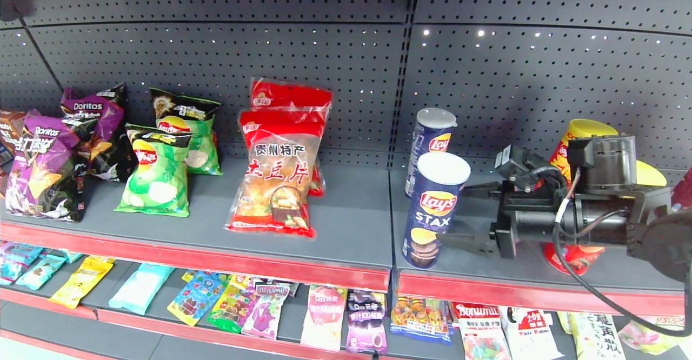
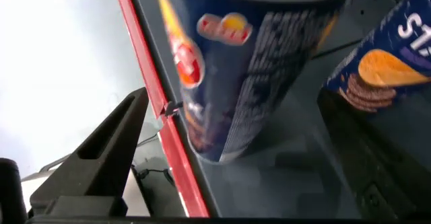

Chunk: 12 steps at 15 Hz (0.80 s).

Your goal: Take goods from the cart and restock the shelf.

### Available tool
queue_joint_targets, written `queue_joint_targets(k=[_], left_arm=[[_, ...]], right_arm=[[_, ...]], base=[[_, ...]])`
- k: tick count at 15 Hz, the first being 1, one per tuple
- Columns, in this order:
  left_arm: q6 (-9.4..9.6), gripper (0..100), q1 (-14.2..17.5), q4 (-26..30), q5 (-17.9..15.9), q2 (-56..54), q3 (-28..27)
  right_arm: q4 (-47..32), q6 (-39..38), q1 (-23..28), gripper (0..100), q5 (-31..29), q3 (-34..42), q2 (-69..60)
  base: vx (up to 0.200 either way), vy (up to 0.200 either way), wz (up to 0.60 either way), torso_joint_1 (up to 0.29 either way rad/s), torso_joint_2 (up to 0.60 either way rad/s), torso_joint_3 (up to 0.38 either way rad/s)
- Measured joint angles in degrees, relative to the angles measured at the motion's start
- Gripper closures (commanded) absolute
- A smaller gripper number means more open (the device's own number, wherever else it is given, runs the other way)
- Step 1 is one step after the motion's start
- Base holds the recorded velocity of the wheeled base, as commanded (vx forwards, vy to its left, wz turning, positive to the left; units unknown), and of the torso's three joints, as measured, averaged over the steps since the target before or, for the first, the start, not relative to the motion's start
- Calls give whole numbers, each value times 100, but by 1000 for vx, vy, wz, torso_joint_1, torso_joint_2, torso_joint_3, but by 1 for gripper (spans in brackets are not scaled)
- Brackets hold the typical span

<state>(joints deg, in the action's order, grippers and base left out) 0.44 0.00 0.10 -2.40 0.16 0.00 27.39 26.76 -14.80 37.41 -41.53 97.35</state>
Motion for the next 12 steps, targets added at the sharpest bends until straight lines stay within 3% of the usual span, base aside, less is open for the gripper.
queue_joint_targets(k=[6, 12], left_arm=[[0, 0, 0, 0, 2, 0, 0], [0, 0, 0, 0, 2, 0, 0]], right_arm=[[-7, -106, 9, 0, -116, 913, -1040], [-288, -667, -9, 0, -728, 2050, -3423]], base=[[0, 0, 0, 0, 0, 0], [0, 0, 0, 0, 0, 0]])
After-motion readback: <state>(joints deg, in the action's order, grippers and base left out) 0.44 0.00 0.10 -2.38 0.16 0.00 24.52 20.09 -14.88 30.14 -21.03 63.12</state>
